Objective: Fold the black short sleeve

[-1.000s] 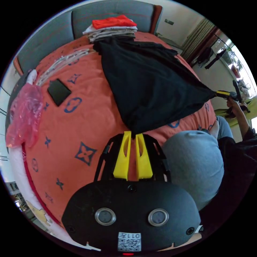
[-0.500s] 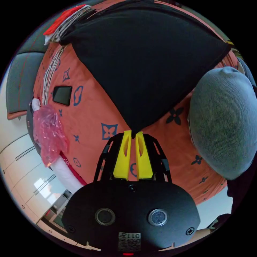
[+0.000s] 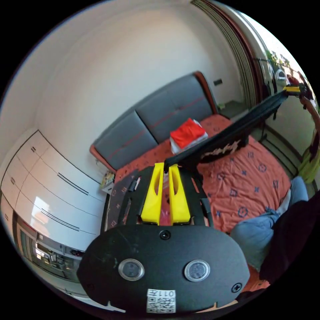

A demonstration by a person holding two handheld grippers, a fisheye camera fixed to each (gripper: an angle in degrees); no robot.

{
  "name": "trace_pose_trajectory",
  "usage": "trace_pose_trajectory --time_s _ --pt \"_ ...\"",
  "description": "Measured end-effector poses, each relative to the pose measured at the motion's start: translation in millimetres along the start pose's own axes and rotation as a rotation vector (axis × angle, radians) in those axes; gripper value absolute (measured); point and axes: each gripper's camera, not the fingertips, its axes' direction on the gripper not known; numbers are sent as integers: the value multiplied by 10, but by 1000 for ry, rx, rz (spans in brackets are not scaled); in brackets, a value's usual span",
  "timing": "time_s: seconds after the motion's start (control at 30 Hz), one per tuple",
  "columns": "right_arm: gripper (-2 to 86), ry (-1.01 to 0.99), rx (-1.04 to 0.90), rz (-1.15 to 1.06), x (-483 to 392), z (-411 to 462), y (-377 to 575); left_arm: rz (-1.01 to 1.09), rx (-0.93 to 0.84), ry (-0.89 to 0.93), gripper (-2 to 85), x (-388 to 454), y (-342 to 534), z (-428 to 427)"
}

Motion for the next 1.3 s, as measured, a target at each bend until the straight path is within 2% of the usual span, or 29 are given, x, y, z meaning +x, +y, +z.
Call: trace_pose_trajectory --time_s 0.07,0.27,0.43,0.5,0.57,0.63,0.7,0.77,0.83,1.0,1.1,1.3 --pt "23 43 27 -9 273 -519 -367 -53 82 -19 0 -209 -429 -541" --pt "23 184 84 -7 648 -1570 -957 -115 193 -87 1 -378 -1081 -1389" --pt "23 119 169 52 916 -1921 -1111 -145 242 -85 1 -371 -1287 -1526" --pt "23 35 107 77 1037 -1710 -1145 -86 139 -19 1 -312 -1389 -1253" --pt "23 -97 -51 101 1149 -1095 -1150 -32 -81 162 1 -191 -1480 -544" --pt "23 -150 -153 116 1156 -536 -1119 -11 -214 244 1 -20 -1482 93" --pt "24 -149 -212 135 1132 -6 -1102 -27 -286 249 1 158 -1478 680" --pt "24 -125 -216 179 1159 493 -1179 -65 -278 157 0 331 -1551 1214" --pt "24 -103 -167 211 1255 635 -1333 -114 -222 84 0 316 -1669 1386" --pt "24 -33 21 231 1558 354 -1793 -165 -40 -22 0 21 -2004 1250" --pt "23 -25 64 192 1593 148 -1847 -123 30 -37 1 -67 -2005 1068" --pt "23 -115 -27 101 1169 397 -1179 155 -81 18 1 443 -1338 1384"
